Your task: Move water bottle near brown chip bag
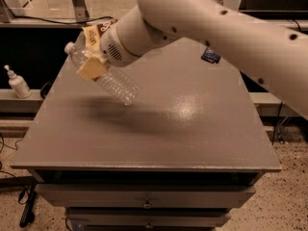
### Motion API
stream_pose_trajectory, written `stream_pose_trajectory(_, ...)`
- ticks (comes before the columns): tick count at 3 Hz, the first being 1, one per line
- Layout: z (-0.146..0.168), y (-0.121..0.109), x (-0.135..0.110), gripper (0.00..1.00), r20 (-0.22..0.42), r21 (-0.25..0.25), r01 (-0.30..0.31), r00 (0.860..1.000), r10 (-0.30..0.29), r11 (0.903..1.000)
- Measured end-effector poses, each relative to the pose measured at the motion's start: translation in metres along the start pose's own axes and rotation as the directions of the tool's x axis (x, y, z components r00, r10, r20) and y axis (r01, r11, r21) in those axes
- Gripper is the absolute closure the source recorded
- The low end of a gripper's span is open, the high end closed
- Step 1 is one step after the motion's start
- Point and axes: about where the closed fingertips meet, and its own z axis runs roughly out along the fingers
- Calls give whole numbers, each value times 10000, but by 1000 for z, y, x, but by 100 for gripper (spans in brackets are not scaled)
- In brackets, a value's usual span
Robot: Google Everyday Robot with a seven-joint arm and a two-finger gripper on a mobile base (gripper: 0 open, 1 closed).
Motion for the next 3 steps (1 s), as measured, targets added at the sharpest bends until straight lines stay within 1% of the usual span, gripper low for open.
stream_pose_trajectory(1, -27, -4, -19, 100, 2061, -696, -139, 9781, 280, 9975)
stream_pose_trajectory(2, -62, 6, -28, 100, 3898, -1340, -133, 9186, 650, 9909)
stream_pose_trajectory(3, -103, 10, -23, 100, 5156, -1644, 243, 8544, 648, 9861)
